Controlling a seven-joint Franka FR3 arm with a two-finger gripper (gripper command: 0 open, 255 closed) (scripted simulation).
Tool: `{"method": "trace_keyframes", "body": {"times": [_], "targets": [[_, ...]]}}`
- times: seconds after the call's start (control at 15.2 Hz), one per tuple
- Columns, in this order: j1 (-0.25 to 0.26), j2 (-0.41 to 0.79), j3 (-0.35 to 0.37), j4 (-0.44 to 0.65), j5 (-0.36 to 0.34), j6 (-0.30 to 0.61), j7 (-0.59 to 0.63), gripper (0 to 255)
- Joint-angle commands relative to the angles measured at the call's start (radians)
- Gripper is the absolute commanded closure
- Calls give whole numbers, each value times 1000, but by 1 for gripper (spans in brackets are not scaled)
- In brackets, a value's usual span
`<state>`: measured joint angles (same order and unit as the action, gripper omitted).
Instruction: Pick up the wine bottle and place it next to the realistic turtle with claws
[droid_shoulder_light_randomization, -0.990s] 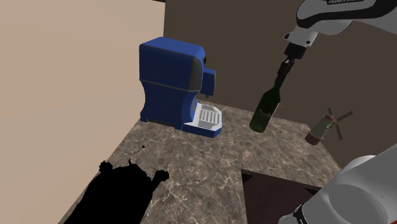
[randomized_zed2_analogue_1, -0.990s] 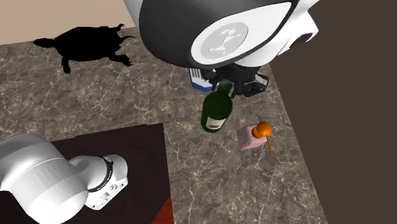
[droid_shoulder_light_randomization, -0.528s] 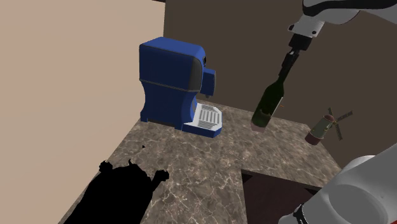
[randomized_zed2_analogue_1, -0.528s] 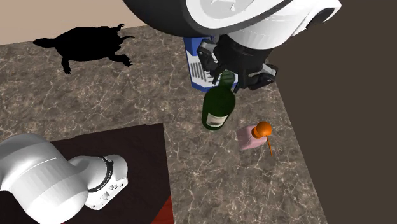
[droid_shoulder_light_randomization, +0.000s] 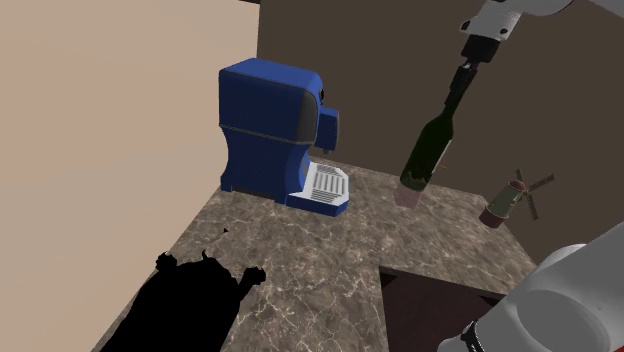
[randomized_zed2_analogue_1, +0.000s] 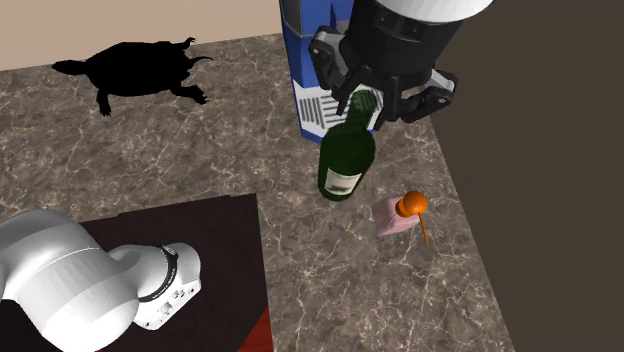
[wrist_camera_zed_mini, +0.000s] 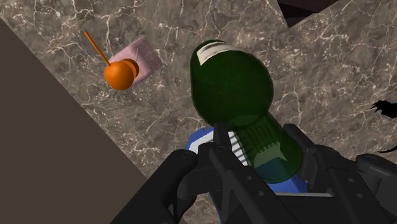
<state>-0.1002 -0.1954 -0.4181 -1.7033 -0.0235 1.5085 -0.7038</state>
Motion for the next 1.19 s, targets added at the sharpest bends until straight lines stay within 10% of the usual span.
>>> {"method": "trace_keyframes", "body": {"times": [0.0,1.12], "targets": [[0,11,-3,40,4,-30,-4,255],[131,-39,226,3,37,-35,356,255]]}}
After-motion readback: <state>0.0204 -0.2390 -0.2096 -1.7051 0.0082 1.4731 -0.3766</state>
